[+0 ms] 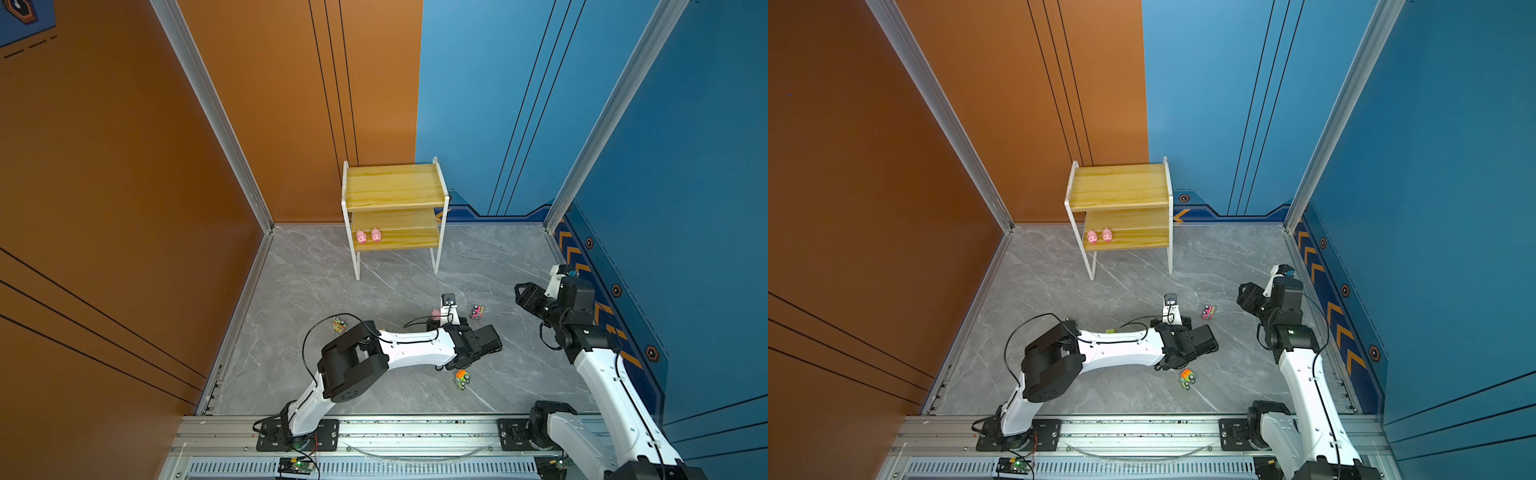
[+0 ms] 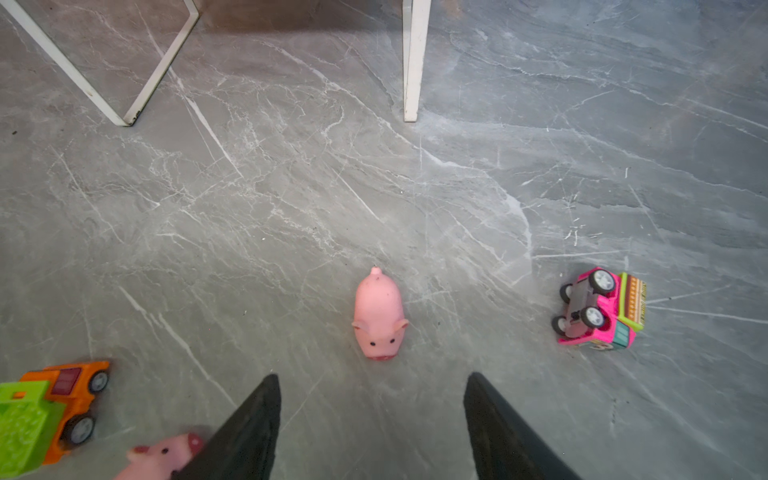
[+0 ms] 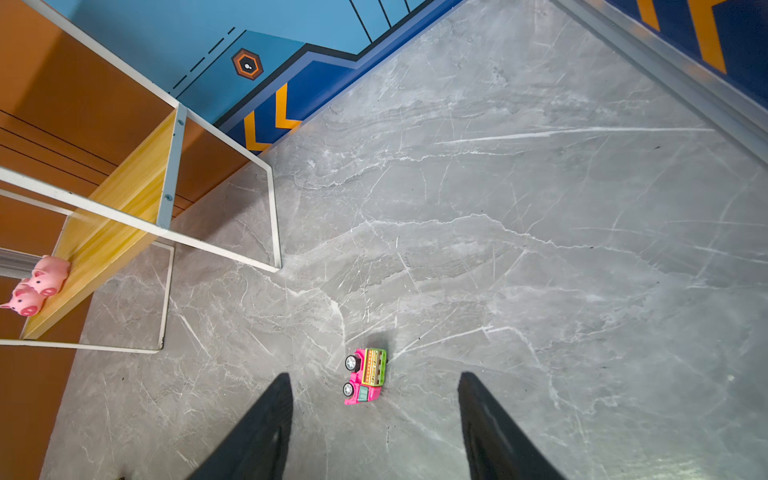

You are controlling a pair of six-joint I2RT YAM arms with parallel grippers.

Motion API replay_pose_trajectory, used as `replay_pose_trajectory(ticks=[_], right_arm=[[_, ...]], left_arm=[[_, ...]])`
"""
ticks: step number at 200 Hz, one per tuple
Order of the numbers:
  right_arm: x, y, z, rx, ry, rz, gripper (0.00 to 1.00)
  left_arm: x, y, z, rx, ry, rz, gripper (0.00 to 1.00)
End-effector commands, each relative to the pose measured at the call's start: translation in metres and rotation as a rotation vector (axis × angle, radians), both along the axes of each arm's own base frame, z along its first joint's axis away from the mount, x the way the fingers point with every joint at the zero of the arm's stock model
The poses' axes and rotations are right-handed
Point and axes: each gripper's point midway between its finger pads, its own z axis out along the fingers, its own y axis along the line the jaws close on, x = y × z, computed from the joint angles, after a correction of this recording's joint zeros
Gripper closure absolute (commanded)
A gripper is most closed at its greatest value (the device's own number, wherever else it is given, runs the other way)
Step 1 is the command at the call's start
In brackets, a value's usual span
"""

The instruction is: Place and organize the plastic toys onto the shelf

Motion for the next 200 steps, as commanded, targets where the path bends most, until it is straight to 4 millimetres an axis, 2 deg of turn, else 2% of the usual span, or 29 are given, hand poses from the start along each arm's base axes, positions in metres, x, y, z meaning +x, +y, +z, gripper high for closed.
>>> replay_pose_trajectory(ticks=[1, 51, 139, 200], right_arm=[[0.000, 0.003, 0.009, 0.015, -0.051, 0.019, 0.36], [0.001, 0.004, 0.006, 0.024, -0.050, 0.023, 0.36], [0.002, 0.005, 0.001, 0.019, -0.064, 0.030, 0.36], [0.007, 0.007, -0.002, 0.025, -0.063, 0.037, 0.36]], left_arm=[[0.005, 0.002, 0.006, 0.060, -0.064, 0.013, 0.32], [0.016, -0.005, -0.013, 0.083, -0.055, -0.021, 0.34], [0.040, 0.005, -0.050, 0.062, -0.017, -0.036, 0.35], [0.049, 0.001, -0.071, 0.080, -0.003, -0.072, 0.39]])
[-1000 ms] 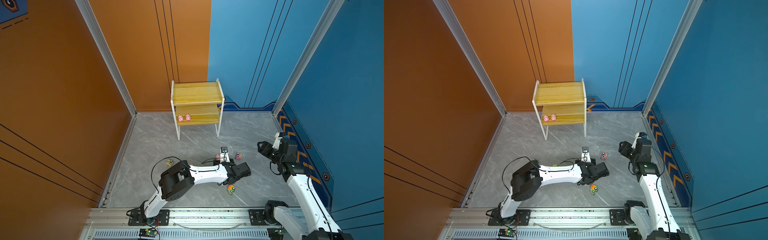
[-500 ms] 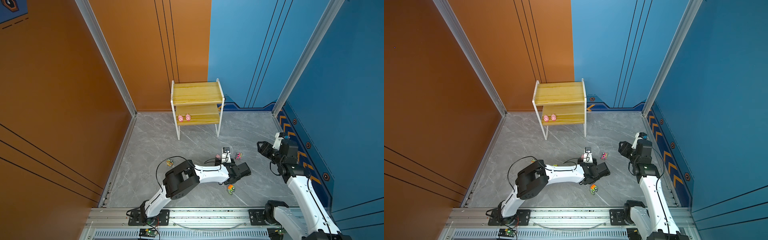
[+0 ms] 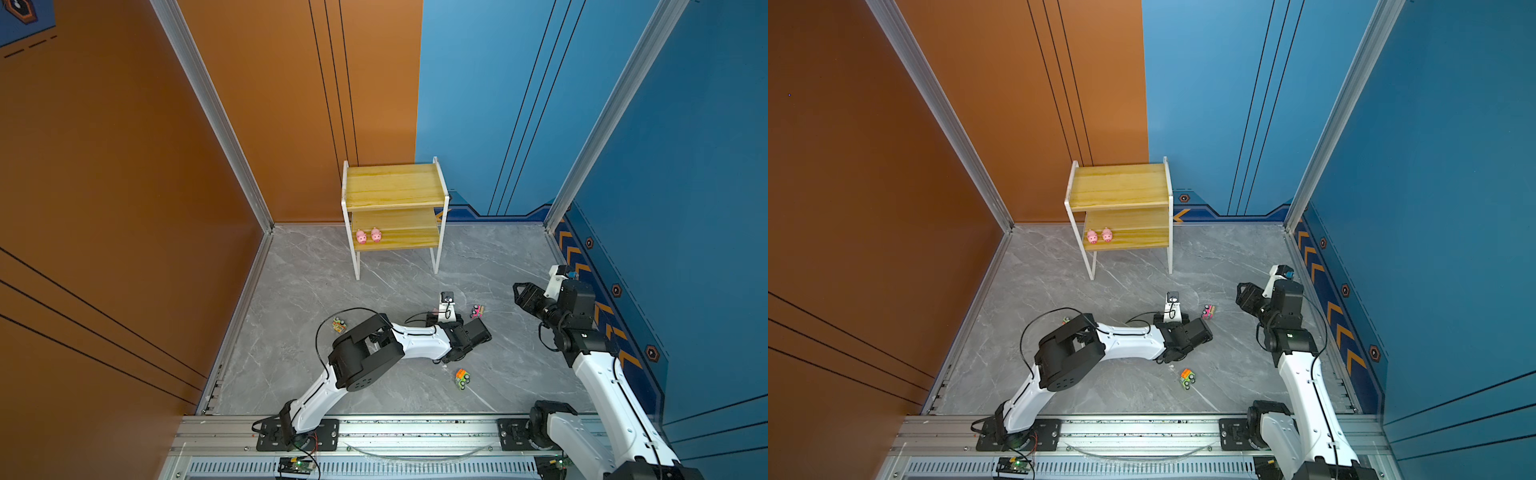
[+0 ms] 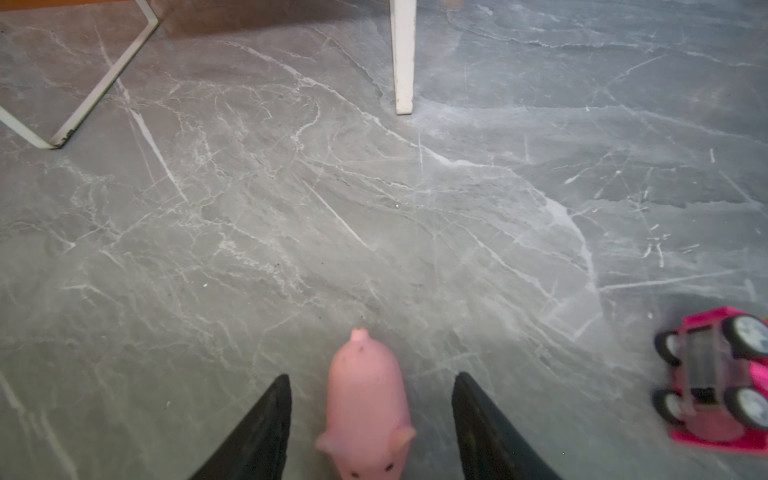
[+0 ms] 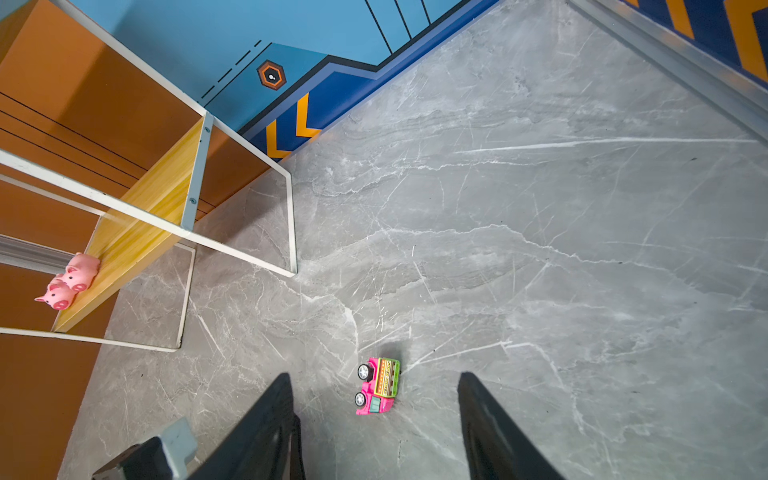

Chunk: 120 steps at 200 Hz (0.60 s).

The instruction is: Place and organize the plastic toys onto the shelf

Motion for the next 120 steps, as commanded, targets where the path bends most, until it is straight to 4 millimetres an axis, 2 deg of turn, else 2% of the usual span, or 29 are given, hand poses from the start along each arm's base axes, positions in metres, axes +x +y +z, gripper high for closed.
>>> replay_pose_trajectory(ticks=[1, 14, 43, 63, 93, 120], right_arm=[[0.003, 0.002, -0.001, 0.005, -0.013, 0.010, 0.36], [0.004, 0.002, -0.001, 0.004, -0.014, 0.008, 0.36], [0.005, 0.002, -0.001, 0.003, -0.018, 0.009, 0.36], [0.005, 0.002, -0.001, 0.004, -0.019, 0.010, 0.36], [0.005, 0.004, -0.002, 0.002, -0.019, 0.015, 0.36], [0.004, 0.004, -0.001, -0.002, -0.023, 0.016, 0.36]], left_arm=[[0.004, 0.004, -0.018, 0.029, 0.026, -0.020, 0.39], [0.006, 0.006, -0.024, 0.033, 0.040, -0.018, 0.42], [0.012, 0.003, -0.024, -0.013, 0.018, -0.024, 0.49], [0.013, 0.001, -0.021, -0.002, 0.003, -0.038, 0.50], [0.017, -0.002, -0.020, 0.018, -0.011, -0.078, 0.63], [0.020, -0.007, -0.004, 0.048, -0.031, -0.141, 0.76]])
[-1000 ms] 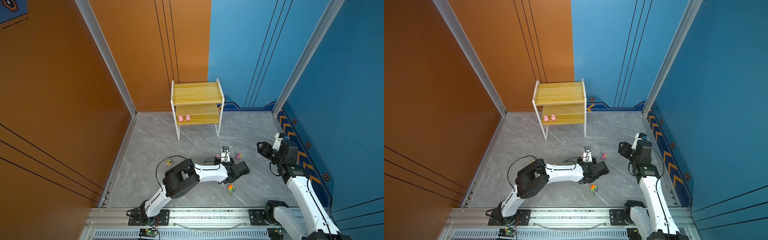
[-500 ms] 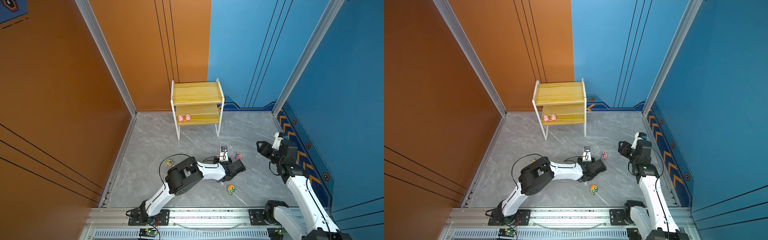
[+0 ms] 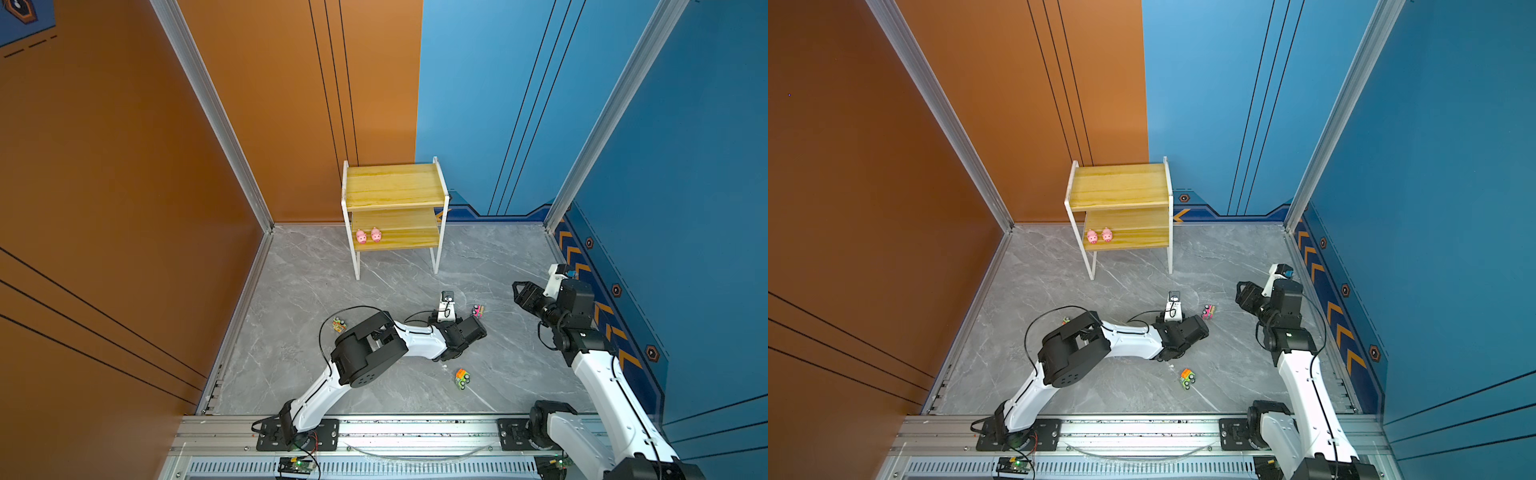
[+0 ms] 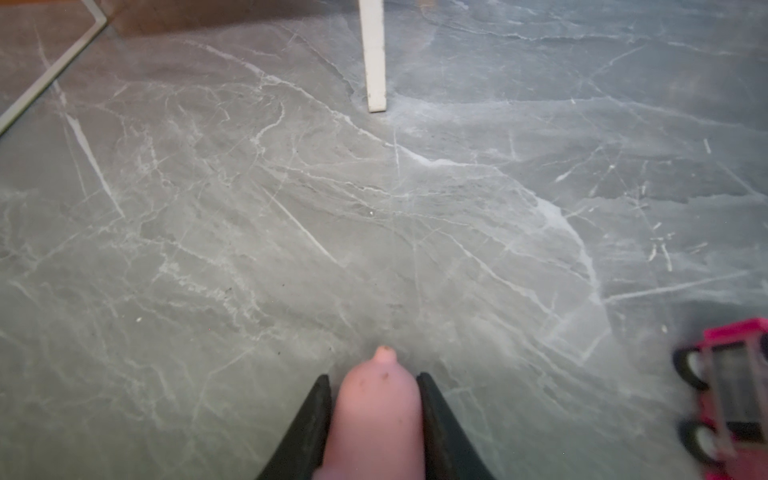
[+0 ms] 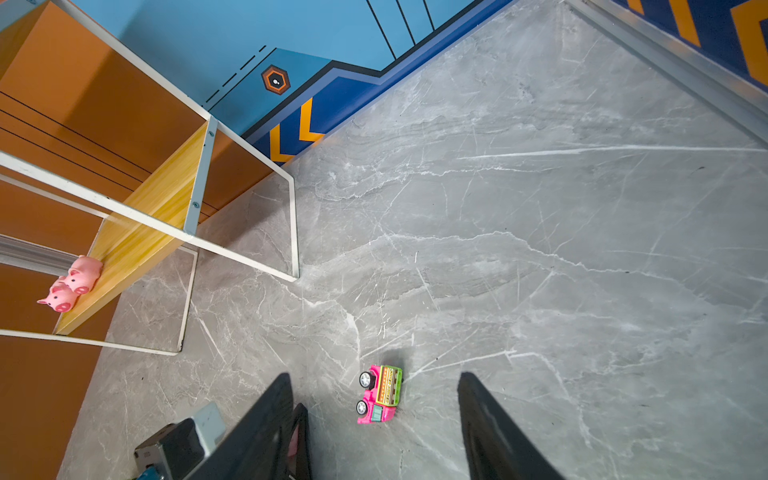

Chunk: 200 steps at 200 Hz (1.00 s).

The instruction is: Place and organize the plastic toys onto the shelf

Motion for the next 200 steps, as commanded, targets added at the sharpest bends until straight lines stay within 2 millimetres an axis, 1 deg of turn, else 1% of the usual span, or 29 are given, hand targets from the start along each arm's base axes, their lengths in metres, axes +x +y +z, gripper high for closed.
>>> replay_pose_trajectory(ticks=[1, 11, 29, 32, 33, 35, 46, 59, 77, 89, 107, 118, 145, 180, 181, 183, 200], right_arm=[[0.001, 0.003, -0.002, 0.000, -0.010, 0.010, 0.36], [0.000, 0.003, -0.002, -0.001, -0.009, 0.012, 0.36], [0.000, 0.004, -0.001, -0.003, -0.010, 0.015, 0.36], [-0.001, 0.004, -0.001, -0.004, -0.011, 0.016, 0.36], [-0.001, 0.004, -0.001, -0.004, -0.010, 0.015, 0.36], [-0.001, 0.004, -0.001, -0.004, -0.011, 0.016, 0.36], [-0.001, 0.005, -0.001, -0.007, -0.011, 0.019, 0.36], [-0.001, 0.006, -0.001, -0.011, -0.013, 0.022, 0.36], [-0.001, 0.008, -0.002, -0.016, -0.009, 0.026, 0.36], [-0.001, 0.009, -0.003, -0.019, -0.007, 0.033, 0.36], [-0.001, 0.013, -0.004, -0.029, -0.003, 0.042, 0.36], [-0.001, 0.015, -0.005, -0.040, -0.002, 0.048, 0.36], [-0.002, 0.022, -0.007, -0.067, 0.005, 0.073, 0.36], [-0.001, 0.033, -0.010, -0.093, 0.011, 0.108, 0.36], [-0.001, 0.034, -0.010, -0.094, 0.010, 0.109, 0.36], [-0.001, 0.035, -0.010, -0.095, 0.012, 0.112, 0.36], [-0.001, 0.040, -0.013, -0.108, 0.017, 0.126, 0.36]], left_arm=[[0.004, -0.001, 0.008, 0.049, -0.005, -0.072, 0.76], [0.005, -0.002, 0.017, 0.057, -0.012, -0.108, 0.78], [0.005, 0.000, 0.028, 0.047, 0.009, -0.190, 0.83], [0.006, 0.000, 0.033, 0.038, 0.006, -0.199, 0.83], [0.005, 0.003, 0.031, 0.044, 0.010, -0.199, 0.83], [0.004, -0.001, 0.032, 0.027, 0.021, -0.223, 0.83], [0.001, -0.001, 0.034, -0.016, 0.061, -0.298, 0.84], [0.000, 0.008, 0.037, -0.054, 0.101, -0.338, 0.84], [-0.007, 0.013, 0.039, -0.097, 0.151, -0.419, 0.84], [-0.013, 0.011, 0.041, -0.142, 0.183, -0.500, 0.82], [-0.020, 0.011, 0.046, -0.199, 0.215, -0.570, 0.82], [-0.022, 0.013, 0.052, -0.217, 0.215, -0.591, 0.82], [-0.027, 0.010, 0.068, -0.253, 0.213, -0.668, 0.84], [-0.022, 0.013, 0.089, -0.299, 0.193, -0.694, 0.85], [-0.025, 0.017, 0.083, -0.292, 0.206, -0.691, 0.85], [-0.026, 0.019, 0.079, -0.290, 0.214, -0.690, 0.85], [-0.026, 0.025, 0.083, -0.282, 0.201, -0.685, 0.86]])
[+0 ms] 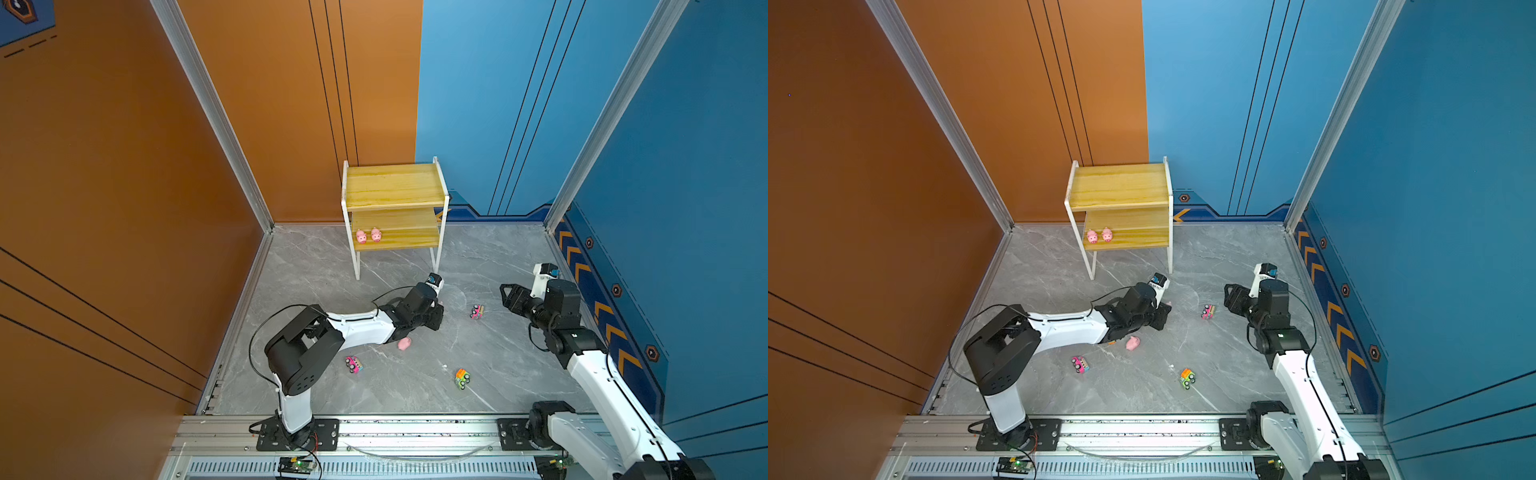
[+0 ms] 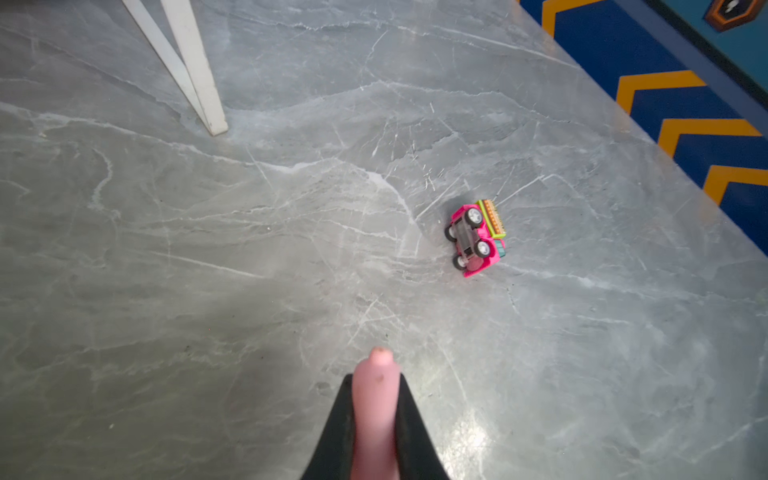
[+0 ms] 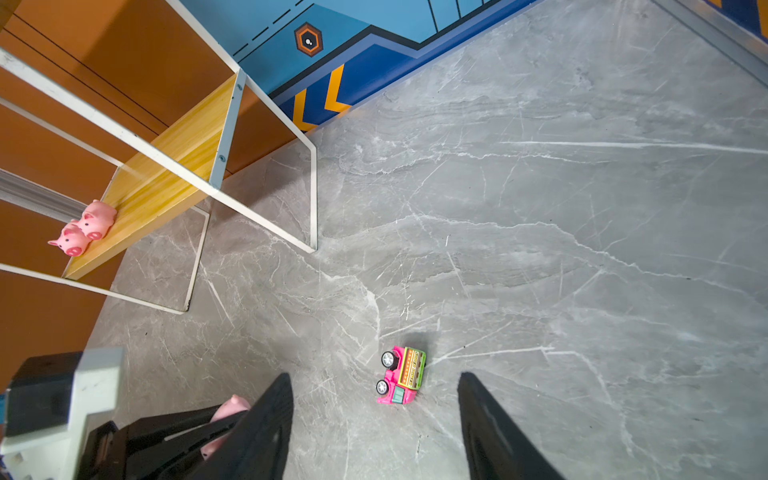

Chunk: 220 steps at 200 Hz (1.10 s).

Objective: Place and organize the plastic toys onto the shelf
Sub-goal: 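Lift the pink pig with the left gripper and carry it toward the shelf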

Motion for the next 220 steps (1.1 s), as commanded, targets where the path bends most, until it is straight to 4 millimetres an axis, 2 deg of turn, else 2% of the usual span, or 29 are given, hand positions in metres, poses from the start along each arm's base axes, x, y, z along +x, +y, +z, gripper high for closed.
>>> replay_pose_trajectory(ticks=[1, 27, 53, 66, 70, 97, 146, 220], right_arm=[[0.001, 0.002, -0.007, -0.053, 0.009, 0.010, 0.36], [0.001, 0.008, -0.009, -0.083, 0.014, 0.026, 0.36], [0.001, 0.010, -0.010, -0.106, 0.017, 0.029, 0.36], [0.001, 0.011, -0.011, -0.113, 0.019, 0.031, 0.36], [0.001, 0.011, -0.012, -0.115, 0.019, 0.031, 0.36], [0.002, 0.013, -0.014, -0.125, 0.024, 0.036, 0.36], [0.004, 0.016, -0.017, -0.138, 0.028, 0.040, 0.36], [0.002, 0.016, -0.012, -0.152, 0.007, 0.041, 0.34]], left_arm=[[-0.005, 0.005, 0.011, -0.023, -0.013, -0.041, 0.86], [-0.002, 0.006, 0.008, -0.012, -0.018, -0.037, 0.86], [-0.001, 0.000, -0.008, 0.024, -0.015, -0.015, 0.85], [-0.005, -0.004, -0.025, 0.063, -0.010, -0.016, 0.85], [0.000, -0.012, -0.018, 0.055, -0.029, -0.013, 0.85], [0.001, -0.026, -0.035, 0.098, -0.045, -0.021, 0.85], [0.005, -0.044, -0.046, 0.108, -0.074, -0.056, 0.84], [0.013, -0.050, -0.065, 0.111, -0.060, 0.006, 0.67]])
